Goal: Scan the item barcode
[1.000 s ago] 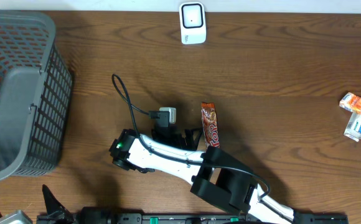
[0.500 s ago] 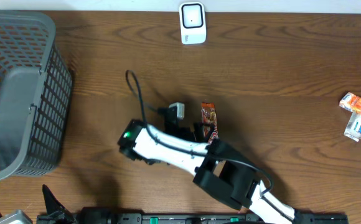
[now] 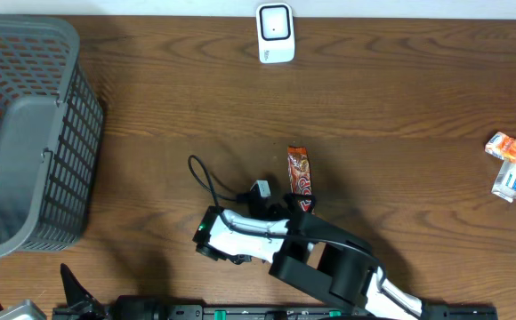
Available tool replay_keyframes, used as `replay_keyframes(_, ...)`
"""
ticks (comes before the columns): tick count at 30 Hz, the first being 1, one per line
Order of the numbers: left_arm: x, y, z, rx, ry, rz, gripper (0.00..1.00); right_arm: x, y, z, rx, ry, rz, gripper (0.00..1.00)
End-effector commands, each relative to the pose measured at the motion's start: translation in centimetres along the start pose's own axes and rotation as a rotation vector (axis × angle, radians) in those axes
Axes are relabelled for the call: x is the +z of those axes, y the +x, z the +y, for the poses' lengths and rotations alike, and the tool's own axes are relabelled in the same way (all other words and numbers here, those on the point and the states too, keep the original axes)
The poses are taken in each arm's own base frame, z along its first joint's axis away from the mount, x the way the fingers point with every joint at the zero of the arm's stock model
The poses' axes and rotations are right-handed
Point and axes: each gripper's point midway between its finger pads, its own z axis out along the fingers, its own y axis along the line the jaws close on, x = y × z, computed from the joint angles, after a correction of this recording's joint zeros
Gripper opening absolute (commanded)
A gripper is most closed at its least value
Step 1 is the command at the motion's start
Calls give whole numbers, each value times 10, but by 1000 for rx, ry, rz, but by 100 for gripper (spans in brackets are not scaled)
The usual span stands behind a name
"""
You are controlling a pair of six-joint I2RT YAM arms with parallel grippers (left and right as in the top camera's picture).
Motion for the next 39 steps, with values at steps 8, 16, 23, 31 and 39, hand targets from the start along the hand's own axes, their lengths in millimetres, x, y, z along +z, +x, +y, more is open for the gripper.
replay_keyframes(8, -1, 0, 2, 14, -6, -6, 93, 33, 25, 49, -204, -164, 98, 75)
replay_keyframes(16, -1, 0, 2, 14, -6, -6, 93, 56, 34, 53, -216, -246, 193, 69)
replay_keyframes(23, -1, 0, 2, 14, -6, -6, 93, 62, 43, 63, -219, -309, 226, 38)
replay_keyframes(31, -1, 0, 2, 14, -6, -6, 93, 63, 43, 62, -217, -303, 225, 1)
replay_keyframes(39, -1, 0, 2, 14, -6, -6, 93, 15, 34, 49, -195, -498, 276, 1)
